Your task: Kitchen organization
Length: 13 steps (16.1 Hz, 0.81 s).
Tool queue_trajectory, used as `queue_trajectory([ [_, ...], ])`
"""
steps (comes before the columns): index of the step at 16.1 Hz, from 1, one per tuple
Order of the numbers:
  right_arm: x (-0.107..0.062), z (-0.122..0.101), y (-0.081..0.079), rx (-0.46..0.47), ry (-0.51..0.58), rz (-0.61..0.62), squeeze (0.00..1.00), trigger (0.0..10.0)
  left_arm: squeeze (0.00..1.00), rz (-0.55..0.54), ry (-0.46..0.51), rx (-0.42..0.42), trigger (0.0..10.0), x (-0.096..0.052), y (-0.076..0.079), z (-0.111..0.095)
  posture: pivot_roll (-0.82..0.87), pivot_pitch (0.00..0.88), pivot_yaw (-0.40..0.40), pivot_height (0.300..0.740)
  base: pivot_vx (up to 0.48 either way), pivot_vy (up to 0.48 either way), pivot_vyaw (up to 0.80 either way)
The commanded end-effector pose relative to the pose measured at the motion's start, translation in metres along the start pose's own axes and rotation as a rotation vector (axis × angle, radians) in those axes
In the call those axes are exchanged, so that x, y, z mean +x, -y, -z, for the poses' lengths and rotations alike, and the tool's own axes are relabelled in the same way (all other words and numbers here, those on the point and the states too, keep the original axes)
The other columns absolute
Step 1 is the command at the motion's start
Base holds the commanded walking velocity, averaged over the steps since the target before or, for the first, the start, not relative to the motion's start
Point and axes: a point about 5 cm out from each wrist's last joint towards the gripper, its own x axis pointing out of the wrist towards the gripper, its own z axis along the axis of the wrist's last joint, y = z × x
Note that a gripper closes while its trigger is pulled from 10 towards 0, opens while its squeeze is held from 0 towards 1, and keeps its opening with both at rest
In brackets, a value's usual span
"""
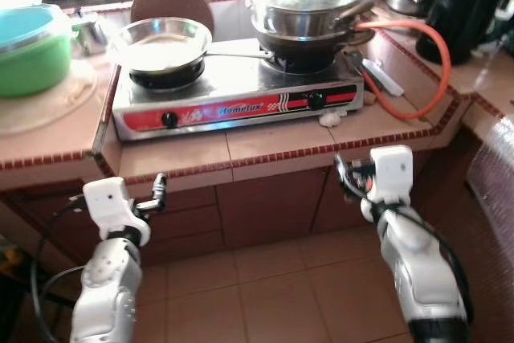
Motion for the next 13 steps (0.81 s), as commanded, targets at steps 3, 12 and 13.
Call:
queue_trajectory([
  [3,0.004,-0.002,-0.001,-0.010,-0.003,-0.020,0.00,10.0,0.00,-0.023,0.020,-0.018,10.0,0.001,0.001,0.000,-0.16,0.019,-0.011,0.740,0.000,0.000,0.00],
  [12,0.006,0.004,-0.010,0.021,-0.005,-0.012,0.00,10.0,0.00,0.000,0.033,-0.003,10.0,0.005,0.005,-0.001,-0.16,0.000,0.030,0.740,0.000,0.000,-0.09],
  [13,0.006,0.004,-0.010,0.026,-0.007,-0.012,0.00,10.0,0.00,0.001,0.033,-0.002,10.0,0.005,0.005,-0.001,-0.17,0.000,0.033,0.740,0.000,0.000,-0.78],
])
